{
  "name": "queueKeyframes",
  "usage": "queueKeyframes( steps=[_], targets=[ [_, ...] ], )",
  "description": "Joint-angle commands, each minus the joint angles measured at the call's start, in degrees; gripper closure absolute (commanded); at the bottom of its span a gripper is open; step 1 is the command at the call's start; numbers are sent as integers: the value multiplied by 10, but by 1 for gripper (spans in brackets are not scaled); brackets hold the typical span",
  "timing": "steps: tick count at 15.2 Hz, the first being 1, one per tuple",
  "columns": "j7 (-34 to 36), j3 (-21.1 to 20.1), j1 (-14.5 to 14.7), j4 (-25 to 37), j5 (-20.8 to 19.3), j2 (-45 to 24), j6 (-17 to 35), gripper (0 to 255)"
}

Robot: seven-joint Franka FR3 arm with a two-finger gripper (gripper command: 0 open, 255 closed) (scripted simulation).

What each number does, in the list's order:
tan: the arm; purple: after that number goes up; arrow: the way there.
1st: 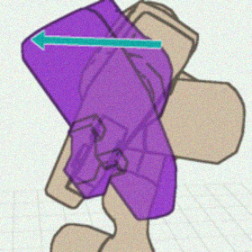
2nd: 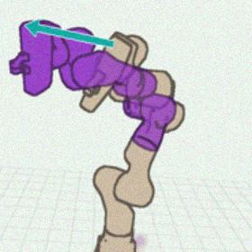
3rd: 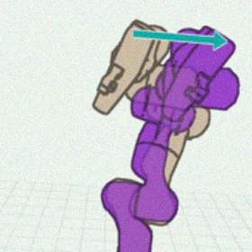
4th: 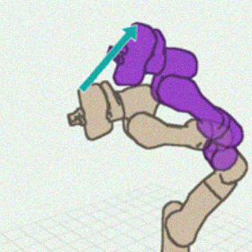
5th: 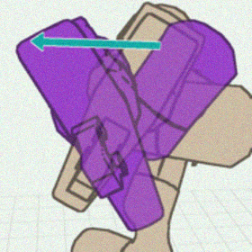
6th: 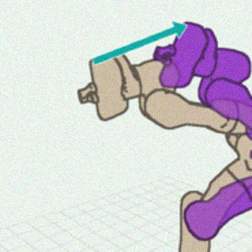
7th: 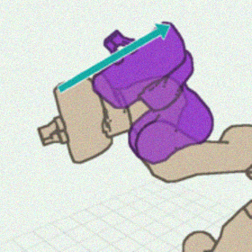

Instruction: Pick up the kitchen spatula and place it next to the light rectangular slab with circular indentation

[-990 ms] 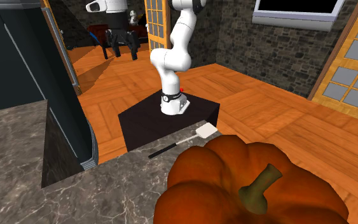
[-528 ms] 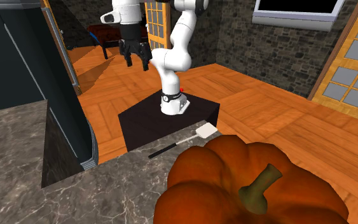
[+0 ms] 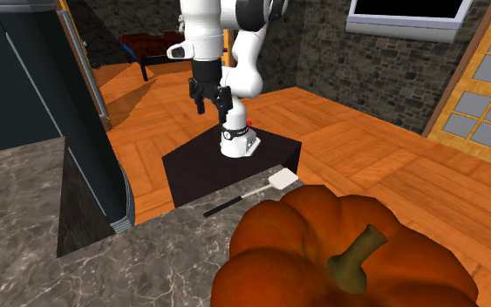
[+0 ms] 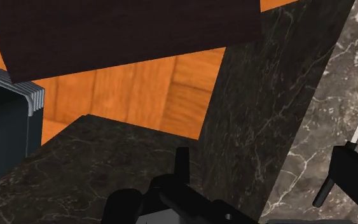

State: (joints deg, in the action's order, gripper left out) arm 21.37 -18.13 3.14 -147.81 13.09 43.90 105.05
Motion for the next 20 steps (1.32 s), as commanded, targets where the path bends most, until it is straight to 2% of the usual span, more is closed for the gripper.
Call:
queueKeyframes(
  steps=[1,5,9,12,15,20],
  targets=[
    [45,-35,4,-4,19,-16,29,0],
    [128,-103,0,6,41,-73,92,0],
    [217,-177,-20,31,41,-147,156,0],
    [293,-236,-47,60,19,-213,201,0],
    [384,-298,-84,97,-34,-291,242,0],
    [408,-316,-96,86,-60,-325,280,0]
  ],
)
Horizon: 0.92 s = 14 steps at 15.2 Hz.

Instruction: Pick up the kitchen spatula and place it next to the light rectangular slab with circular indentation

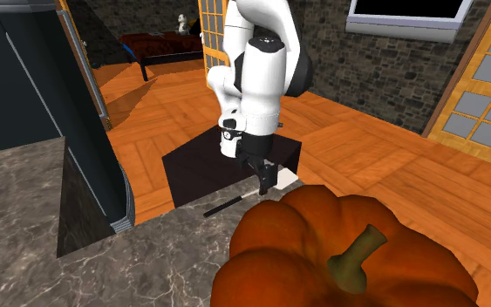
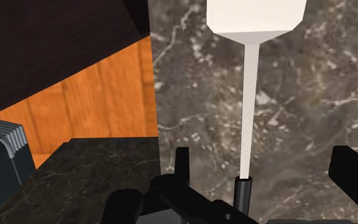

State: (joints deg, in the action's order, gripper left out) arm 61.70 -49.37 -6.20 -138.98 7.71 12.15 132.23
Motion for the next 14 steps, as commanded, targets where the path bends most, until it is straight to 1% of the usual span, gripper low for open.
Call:
queueKeyframes(
  steps=[1,3,11,12,14],
  targets=[
    [10,-7,-6,-5,-12,-15,17,0],
    [24,-15,-13,-13,-31,-35,40,0],
    [24,-15,-13,-13,-31,-35,40,0],
    [24,-15,-13,-13,-31,-35,40,255],
    [24,-15,-13,-13,-31,-35,40,255]
  ],
)
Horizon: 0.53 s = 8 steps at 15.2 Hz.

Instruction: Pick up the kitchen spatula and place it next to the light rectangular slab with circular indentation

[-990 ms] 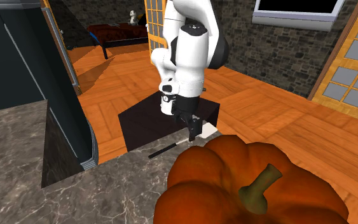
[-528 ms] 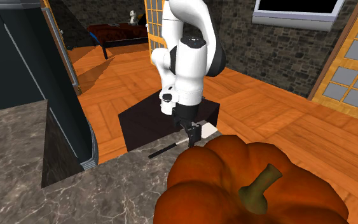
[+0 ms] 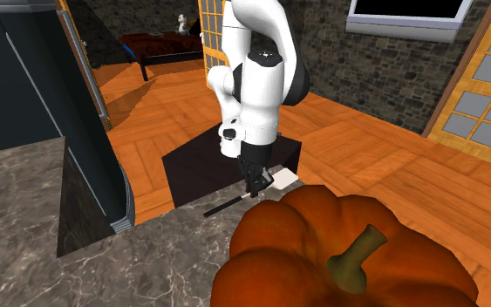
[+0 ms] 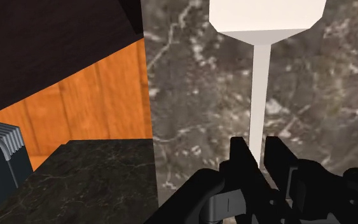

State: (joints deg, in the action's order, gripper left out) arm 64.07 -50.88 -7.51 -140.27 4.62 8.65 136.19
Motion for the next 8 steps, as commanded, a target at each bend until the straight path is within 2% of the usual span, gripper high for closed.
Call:
queueKeyframes(
  steps=[1,8],
  targets=[
    [0,0,0,0,0,0,0,255],
    [-6,3,2,3,7,8,-9,255]
  ],
)
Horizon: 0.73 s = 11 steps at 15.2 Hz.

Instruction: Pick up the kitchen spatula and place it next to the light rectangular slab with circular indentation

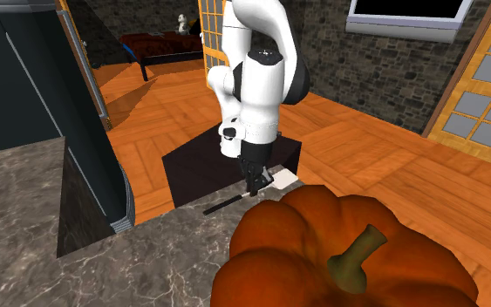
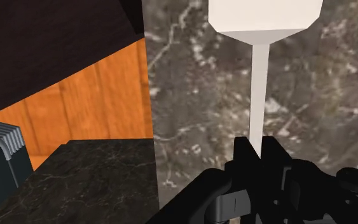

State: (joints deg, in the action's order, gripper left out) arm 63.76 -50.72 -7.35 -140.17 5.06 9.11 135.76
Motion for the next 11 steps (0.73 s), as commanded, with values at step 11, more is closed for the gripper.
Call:
queueKeyframes(
  steps=[11],
  targets=[
    [-46,37,22,44,53,72,-100,255]
  ],
)
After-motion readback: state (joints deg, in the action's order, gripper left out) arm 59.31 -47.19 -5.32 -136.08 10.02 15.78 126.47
